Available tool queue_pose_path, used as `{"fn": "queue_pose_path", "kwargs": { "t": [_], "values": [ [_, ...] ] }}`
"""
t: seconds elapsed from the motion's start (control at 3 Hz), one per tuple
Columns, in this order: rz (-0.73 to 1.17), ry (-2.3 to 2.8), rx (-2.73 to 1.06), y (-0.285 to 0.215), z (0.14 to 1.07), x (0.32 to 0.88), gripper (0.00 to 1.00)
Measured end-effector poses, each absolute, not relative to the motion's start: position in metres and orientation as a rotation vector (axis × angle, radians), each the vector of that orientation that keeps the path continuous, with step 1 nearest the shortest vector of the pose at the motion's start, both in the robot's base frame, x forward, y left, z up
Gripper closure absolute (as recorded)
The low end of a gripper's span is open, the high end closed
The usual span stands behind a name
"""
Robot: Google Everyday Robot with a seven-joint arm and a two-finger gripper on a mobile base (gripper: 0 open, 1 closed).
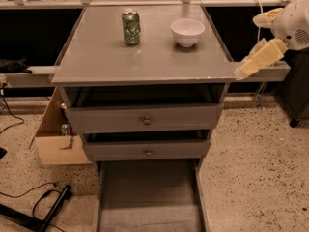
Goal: Place green can into bottom drawer
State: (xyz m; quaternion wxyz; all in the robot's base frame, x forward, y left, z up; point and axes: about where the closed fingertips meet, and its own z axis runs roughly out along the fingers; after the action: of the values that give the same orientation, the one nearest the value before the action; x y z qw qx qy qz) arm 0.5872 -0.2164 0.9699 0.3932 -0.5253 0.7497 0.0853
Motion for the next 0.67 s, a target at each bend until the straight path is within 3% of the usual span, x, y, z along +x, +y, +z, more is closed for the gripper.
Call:
{"fn": "queue_pose_path", "kwargs": {
  "t": [0.67],
  "values": [
    [0.419, 1.661, -1.037, -0.187, 0.976, 0.669, 0.0]
  ]
}}
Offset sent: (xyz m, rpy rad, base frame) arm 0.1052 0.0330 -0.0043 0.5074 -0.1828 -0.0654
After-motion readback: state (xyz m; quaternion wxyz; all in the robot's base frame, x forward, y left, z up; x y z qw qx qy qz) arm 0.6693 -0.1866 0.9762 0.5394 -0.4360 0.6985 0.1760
